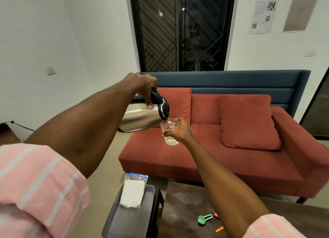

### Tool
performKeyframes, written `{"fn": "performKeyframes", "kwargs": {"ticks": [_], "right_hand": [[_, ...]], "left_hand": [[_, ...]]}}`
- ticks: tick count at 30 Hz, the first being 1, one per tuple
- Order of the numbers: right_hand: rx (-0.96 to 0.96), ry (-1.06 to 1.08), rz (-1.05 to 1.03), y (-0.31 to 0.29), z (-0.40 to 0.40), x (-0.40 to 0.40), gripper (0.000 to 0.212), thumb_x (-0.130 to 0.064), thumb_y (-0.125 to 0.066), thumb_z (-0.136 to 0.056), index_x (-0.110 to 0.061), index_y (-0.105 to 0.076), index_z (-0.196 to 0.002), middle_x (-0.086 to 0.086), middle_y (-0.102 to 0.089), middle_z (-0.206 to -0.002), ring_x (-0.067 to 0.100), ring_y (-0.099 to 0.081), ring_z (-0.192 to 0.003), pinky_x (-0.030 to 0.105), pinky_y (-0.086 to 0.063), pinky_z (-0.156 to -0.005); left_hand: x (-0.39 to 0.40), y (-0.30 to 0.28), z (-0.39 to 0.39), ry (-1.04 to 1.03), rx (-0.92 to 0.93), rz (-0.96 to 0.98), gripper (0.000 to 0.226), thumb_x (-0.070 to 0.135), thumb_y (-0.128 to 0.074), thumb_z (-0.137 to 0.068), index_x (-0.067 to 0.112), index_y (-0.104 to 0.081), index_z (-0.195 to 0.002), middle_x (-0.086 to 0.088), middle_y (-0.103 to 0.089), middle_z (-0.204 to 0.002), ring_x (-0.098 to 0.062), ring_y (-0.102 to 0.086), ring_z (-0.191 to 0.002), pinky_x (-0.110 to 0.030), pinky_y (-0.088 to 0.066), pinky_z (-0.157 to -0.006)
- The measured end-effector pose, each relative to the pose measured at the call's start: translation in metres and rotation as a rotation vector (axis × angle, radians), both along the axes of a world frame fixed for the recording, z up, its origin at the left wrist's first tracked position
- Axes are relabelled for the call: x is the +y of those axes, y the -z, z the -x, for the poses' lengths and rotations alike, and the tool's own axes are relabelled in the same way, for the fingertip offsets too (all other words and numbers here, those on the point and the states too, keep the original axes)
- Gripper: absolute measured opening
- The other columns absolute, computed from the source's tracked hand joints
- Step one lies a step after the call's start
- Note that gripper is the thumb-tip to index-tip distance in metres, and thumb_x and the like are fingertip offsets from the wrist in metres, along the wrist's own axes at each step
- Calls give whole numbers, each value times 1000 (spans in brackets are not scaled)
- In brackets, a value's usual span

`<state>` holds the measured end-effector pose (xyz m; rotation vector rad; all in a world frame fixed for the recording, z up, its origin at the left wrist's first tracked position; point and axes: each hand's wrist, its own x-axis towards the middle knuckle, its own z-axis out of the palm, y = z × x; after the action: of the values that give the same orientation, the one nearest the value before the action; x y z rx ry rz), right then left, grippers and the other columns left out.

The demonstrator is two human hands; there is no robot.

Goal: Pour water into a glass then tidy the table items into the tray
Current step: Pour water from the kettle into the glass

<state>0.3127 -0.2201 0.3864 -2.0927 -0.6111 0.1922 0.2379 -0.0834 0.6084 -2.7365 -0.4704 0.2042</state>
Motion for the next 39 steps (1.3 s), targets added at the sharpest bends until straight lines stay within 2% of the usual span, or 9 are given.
{"fn": "performKeyframes", "kwargs": {"ticks": [4, 10, 15, 24, 26, 29, 31, 35, 39], "right_hand": [[-2, -2, 2, 2, 3, 3, 97, -55, -88, -43, -25, -46, -124, -3, -62, -124, 25, -58, -114, 38, -41, -88], [3, 0, -2, 5, 7, 7, 93, -55, -88, -44, -25, -46, -122, -3, -62, -122, 25, -58, -112, 35, -39, -82], [0, -1, -6, 6, 7, 10, 94, -53, -89, -45, -24, -46, -123, -3, -62, -125, 24, -59, -112, 34, -38, -81], [1, 16, -6, 7, 7, 13, 92, -53, -88, -45, -24, -47, -122, -4, -62, -119, 23, -60, -109, 33, -39, -79], [4, 17, -6, 7, 6, 13, 91, -53, -88, -45, -24, -47, -121, -3, -62, -118, 24, -60, -108, 34, -40, -80], [13, 17, -5, 8, 5, 13, 92, -53, -88, -45, -24, -47, -121, -3, -62, -119, 24, -59, -109, 34, -41, -81], [16, 13, -1, 8, 5, 12, 91, -54, -87, -44, -25, -46, -120, -4, -62, -119, 24, -59, -108, 34, -39, -80], [15, 17, -6, 8, 5, 10, 89, -53, -88, -45, -25, -46, -119, -4, -62, -118, 24, -60, -107, 34, -39, -79], [10, 19, -6, 8, 7, 8, 90, -53, -88, -45, -25, -46, -120, -3, -62, -117, 24, -59, -108, 35, -40, -80]], "left_hand": [[1, 2, 4, -10, -1, -18, 55, 69, -85, -41, 34, -51, -67, 9, -56, -76, -15, -53, -71, -40, -53, -79], [2, 4, 9, -15, -11, -23, 55, 66, -85, -43, 32, -52, -70, 8, -53, -77, -13, -49, -68, -35, -46, -69], [5, 5, 9, -21, -12, -15, 56, 65, -86, -44, 32, -53, -75, 8, -53, -76, -13, -48, -68, -36, -47, -73], [1, 2, 9, -30, -2, -28, 58, 69, -85, -40, 32, -48, -66, 11, -51, -75, -10, -44, -67, -36, -44, -76], [-1, 2, 10, -34, -1, -25, 59, 70, -84, -39, 31, -50, -69, 12, -49, -75, -13, -44, -70, -33, -39, -68], [-4, 3, 11, -29, -13, -22, 63, 71, -83, -40, 34, -56, -83, 13, -47, -78, -18, -42, -80, -27, -23, -54], [-4, 4, 11, -12, -17, -17, 65, 71, -83, -41, 34, -60, -90, 13, -49, -78, -18, -41, -82, -27, -20, -52], [-6, 4, 9, -9, -19, -10, 61, 72, -82, -42, 34, -58, -84, 11, -50, -78, -18, -43, -83, -27, -24, -55], [-7, 5, 8, -15, -20, -16, 65, 71, -83, -42, 33, -62, -90, 11, -51, -79, -16, -42, -79, -27, -22, -54]]}}
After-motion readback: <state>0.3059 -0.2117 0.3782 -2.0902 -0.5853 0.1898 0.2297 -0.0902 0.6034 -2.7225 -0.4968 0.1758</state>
